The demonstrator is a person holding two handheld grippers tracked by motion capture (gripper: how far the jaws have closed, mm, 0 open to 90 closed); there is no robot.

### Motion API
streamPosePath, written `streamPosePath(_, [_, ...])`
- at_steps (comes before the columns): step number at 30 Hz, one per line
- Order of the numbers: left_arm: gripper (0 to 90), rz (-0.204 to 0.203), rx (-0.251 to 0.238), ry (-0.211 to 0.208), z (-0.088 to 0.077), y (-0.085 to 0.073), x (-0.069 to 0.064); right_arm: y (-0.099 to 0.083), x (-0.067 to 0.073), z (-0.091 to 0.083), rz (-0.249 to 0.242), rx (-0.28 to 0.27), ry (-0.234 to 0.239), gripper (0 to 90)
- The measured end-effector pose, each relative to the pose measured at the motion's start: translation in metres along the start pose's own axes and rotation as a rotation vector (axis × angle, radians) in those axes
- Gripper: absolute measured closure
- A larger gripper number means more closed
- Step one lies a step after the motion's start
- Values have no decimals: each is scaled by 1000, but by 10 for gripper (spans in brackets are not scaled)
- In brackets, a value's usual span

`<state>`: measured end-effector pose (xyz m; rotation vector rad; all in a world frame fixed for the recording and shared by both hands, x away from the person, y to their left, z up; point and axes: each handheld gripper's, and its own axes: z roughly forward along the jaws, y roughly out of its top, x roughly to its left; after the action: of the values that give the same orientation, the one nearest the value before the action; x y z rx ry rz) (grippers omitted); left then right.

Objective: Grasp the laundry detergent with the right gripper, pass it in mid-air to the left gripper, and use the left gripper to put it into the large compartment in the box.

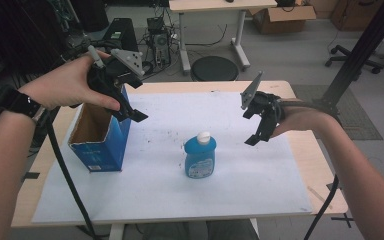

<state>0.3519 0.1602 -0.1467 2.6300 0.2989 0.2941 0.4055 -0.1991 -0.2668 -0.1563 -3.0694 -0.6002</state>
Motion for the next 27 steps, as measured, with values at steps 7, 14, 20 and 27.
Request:
streamPosePath(7, [47, 4, 5, -9, 1, 1, 1, 0, -1, -3, 5, -9, 5, 29])
streamPosePath(14, [47, 0, 12, -8, 2, 2, 2, -1, -3, -9, 4, -44, 6, 26])
streamPosePath(20, [47, -7, 7, -1, 1, 2, 1, -1, -3, -17, -8, -88, -5, 24])
streamPosePath(27, [47, -11, 14, 5, 1, 1, -1, 0, -4, -20, -24, -142, -14, 23])
